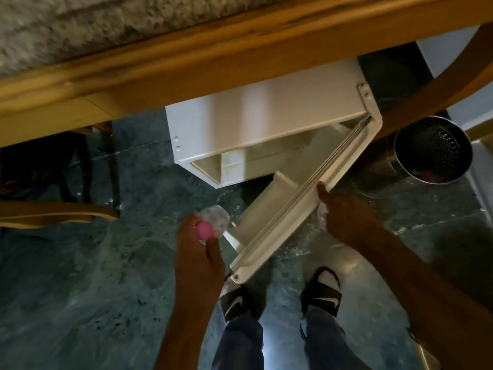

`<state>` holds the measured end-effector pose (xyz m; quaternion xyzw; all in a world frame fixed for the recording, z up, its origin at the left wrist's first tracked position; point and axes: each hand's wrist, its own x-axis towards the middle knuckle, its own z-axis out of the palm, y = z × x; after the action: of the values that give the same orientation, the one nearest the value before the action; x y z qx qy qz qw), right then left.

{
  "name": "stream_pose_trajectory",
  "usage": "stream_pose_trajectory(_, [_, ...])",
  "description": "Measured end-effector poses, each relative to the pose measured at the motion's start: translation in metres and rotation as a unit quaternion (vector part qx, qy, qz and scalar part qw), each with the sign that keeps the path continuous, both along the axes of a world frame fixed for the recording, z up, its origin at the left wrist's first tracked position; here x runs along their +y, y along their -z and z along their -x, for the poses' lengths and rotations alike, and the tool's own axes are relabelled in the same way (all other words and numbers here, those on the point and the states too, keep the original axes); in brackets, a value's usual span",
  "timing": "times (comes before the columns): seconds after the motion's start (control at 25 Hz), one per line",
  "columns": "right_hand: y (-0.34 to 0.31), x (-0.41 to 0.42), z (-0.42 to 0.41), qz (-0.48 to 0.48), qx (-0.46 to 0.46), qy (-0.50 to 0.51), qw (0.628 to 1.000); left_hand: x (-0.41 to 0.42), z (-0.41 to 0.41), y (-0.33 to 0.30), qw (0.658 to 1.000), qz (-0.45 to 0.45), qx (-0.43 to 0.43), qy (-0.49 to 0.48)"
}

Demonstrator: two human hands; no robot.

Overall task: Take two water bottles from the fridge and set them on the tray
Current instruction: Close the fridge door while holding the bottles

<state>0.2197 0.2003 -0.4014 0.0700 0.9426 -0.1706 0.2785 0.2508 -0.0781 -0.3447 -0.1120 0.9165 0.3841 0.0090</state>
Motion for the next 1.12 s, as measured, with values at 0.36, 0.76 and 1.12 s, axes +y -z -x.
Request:
stream_pose_trajectory(0.36, [0.005, -0.045, 0.066, -0.051, 0.001, -0.002, 0.999, -0.069, 0.036, -0.041, 0.994, 0.051, 0.071, -0.067])
stream_pose_trajectory(0.76, [0.003, -0.062, 0.09, -0.028, 0.035, 0.031, 0.999, -0.045, 0.043, -0.032, 0.999, 0.029, 0.027, -0.036])
stream_pose_trajectory(1.12, [0.012, -0.064, 0.104, -0.011, 0.01, 0.057, 0.998, -0.012, 0.062, -0.021, 1.0, -0.003, 0.015, 0.012])
